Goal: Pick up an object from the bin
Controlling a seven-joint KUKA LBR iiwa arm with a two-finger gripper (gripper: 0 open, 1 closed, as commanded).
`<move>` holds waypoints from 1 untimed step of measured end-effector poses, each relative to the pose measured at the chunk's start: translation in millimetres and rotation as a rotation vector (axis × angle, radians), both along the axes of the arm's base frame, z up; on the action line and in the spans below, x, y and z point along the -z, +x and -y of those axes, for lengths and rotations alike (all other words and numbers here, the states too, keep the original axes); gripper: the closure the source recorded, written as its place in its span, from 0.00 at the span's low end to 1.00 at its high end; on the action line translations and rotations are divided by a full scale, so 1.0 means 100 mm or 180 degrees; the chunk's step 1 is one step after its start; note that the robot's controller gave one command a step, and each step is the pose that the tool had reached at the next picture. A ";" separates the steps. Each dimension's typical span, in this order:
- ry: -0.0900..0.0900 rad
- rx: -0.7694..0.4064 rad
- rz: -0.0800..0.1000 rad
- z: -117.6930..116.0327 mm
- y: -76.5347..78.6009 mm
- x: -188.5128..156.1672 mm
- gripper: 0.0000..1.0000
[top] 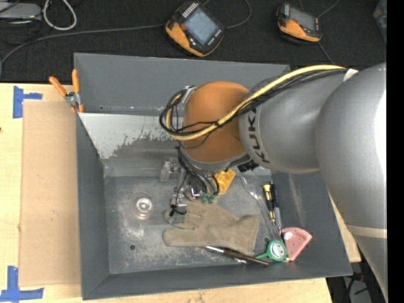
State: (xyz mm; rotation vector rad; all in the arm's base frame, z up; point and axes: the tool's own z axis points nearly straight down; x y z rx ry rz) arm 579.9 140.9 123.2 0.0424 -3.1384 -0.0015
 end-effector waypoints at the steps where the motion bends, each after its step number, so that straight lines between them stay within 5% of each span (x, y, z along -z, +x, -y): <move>1: -0.0009 -0.1107 -0.0022 0.58 0.34 0.25 0.00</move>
Offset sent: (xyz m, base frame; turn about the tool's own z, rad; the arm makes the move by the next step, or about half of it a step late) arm 0.0262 -0.0589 -0.0532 -0.1659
